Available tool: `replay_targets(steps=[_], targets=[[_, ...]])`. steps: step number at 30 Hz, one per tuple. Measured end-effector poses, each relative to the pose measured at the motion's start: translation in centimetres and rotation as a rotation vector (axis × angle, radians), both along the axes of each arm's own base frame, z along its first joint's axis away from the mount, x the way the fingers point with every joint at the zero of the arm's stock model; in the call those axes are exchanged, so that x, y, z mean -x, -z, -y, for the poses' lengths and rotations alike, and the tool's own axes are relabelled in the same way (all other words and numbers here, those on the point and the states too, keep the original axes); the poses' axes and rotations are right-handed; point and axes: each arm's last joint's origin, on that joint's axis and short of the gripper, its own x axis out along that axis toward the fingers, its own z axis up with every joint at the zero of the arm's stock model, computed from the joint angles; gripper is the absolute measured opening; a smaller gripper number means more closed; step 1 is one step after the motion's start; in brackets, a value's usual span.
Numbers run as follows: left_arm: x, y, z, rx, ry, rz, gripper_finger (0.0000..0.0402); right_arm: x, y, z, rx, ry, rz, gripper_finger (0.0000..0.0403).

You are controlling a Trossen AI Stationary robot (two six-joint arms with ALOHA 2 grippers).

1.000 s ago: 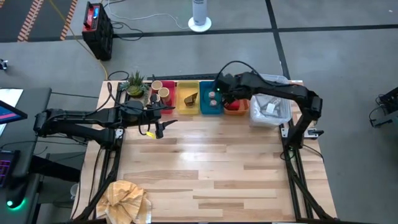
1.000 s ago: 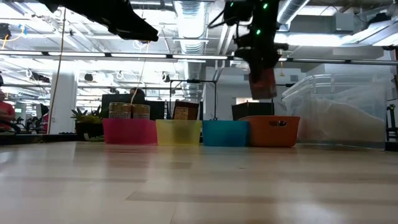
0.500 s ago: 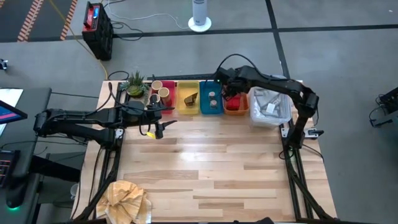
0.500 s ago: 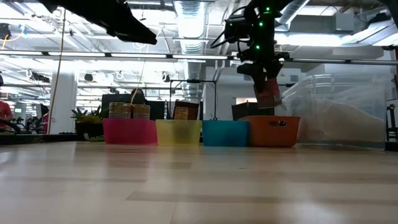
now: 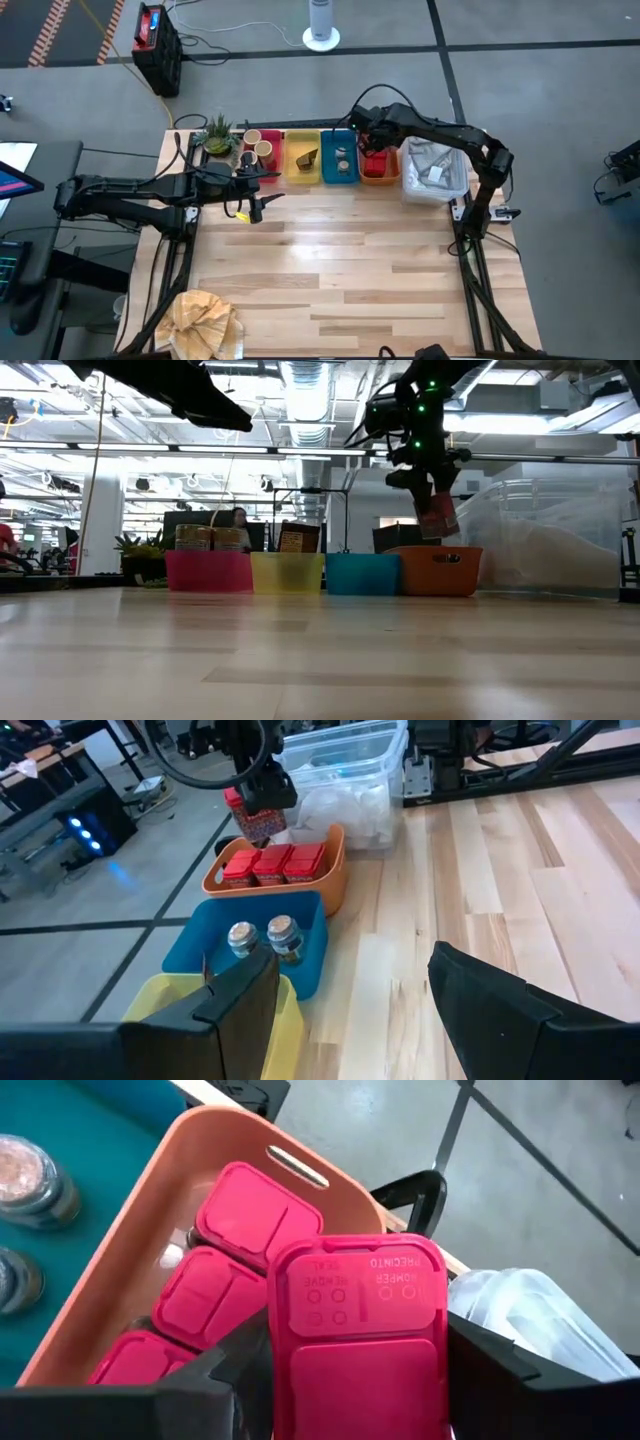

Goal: Sort spices by type
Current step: Put the red spice can into the orange bin

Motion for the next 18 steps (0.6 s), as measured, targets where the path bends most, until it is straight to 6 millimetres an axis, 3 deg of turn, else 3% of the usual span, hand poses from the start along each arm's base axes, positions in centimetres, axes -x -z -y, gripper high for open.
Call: replay_targets(steps=[9,18], targets=[[0.0,0.1,0.0,0.002,0.000,-0.011,0.0245,0.9,0.1,1.4,0.030,0.084,0.020,0.0239],[0.1,0.2,0.0,0.003,0.000,-0.024,0.0245,1.1,0.2,1.3,-0.009,0.111,0.031,0.0239]])
